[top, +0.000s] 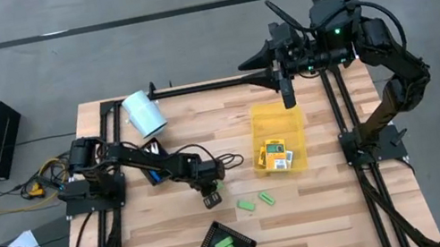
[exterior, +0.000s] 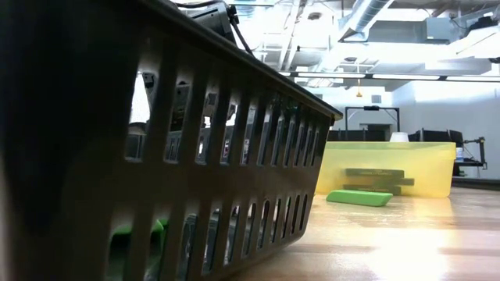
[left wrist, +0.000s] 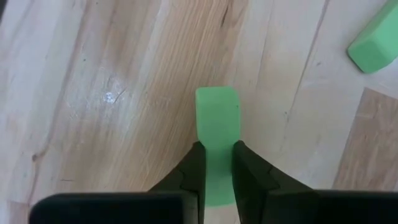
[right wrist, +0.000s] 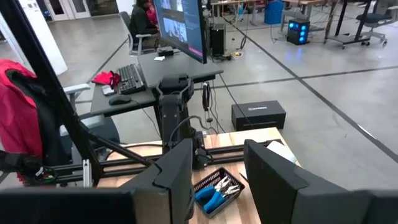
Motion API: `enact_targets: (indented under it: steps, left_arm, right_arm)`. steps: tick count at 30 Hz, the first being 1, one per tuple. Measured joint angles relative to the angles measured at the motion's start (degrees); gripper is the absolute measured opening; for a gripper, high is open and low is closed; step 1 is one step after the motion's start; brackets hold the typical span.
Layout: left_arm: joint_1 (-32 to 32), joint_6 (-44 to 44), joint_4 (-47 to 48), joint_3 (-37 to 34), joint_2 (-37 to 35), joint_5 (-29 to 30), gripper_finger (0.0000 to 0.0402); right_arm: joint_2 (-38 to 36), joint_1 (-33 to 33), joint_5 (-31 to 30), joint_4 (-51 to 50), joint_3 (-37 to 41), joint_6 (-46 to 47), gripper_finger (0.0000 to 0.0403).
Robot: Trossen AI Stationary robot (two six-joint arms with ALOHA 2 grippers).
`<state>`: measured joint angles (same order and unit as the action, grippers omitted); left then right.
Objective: Pick & Place School Supplies
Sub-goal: Put the green eraser into the bottom black bin
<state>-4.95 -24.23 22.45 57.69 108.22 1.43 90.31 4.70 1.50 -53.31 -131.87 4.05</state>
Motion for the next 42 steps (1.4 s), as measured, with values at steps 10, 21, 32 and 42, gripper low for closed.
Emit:
enact_targets:
  steps: [10, 21, 32, 42]
  left_arm:
    - [0.34, -3.11, -0.39, -1.01, -6.13, 6.84, 0.0038]
    - [-0.32, -6.6, -0.32, -0.79, -16.52, 4.46, 0.0005]
    - [-3.22, -2.69, 2.0, -0.64, -18.1, 0.55, 0.0002]
    - [-2.74, 7.0, -1.62, -0.65, -7.2, -9.79, 0.0131]
  right_arm:
    - [0.01, -0.02, 0.02, 2.84, 0.0, 0.0, 0.0133]
    - [0.0, 0.17, 0.03, 2.86, -0.02, 0.44, 0.0128]
    - [-0.01, 0.68, 0.17, 5.19, -0.02, 0.96, 0.0128]
    - [-0.01, 0.53, 0.15, 5.72, -0.02, 2.84, 0.0128]
